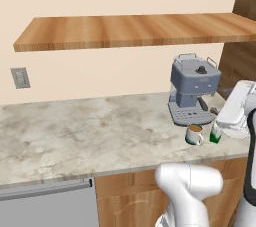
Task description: Take a sugar cube from the saucer and place it inside the coffee. Then, grab milk from the fridge and place it next to the coffee on the counter to sweeten the coffee.
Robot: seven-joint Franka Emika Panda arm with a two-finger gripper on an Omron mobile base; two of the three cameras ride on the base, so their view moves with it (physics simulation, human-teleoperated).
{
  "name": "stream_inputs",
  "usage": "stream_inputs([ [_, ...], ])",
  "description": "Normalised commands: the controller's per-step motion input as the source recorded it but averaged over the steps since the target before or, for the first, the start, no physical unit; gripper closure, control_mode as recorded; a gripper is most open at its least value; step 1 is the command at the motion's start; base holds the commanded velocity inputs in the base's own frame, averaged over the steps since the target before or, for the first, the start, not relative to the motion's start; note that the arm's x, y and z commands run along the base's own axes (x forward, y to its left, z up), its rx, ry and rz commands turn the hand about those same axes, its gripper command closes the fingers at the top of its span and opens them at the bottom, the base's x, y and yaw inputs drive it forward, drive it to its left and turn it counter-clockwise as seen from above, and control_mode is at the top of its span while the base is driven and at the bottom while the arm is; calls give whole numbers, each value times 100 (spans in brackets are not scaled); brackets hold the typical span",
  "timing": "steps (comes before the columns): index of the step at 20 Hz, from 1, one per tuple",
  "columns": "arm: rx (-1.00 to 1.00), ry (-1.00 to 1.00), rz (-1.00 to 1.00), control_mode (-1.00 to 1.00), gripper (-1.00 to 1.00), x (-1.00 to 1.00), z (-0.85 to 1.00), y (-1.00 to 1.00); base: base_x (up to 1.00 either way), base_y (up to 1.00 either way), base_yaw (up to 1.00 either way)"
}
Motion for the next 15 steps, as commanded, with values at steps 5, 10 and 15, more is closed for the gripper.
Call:
stream_inputs([
  [5, -3, 0, 2, -100, -100, 0, 2, 6, 0, 0, 0],
  [10, 0, 0, 0, -100, -100, 0, 0, -4, 0, 0, 0],
  [15, 0, 0, 0, -100, -100, 0, 0, -18, 0, 0, 0],
])
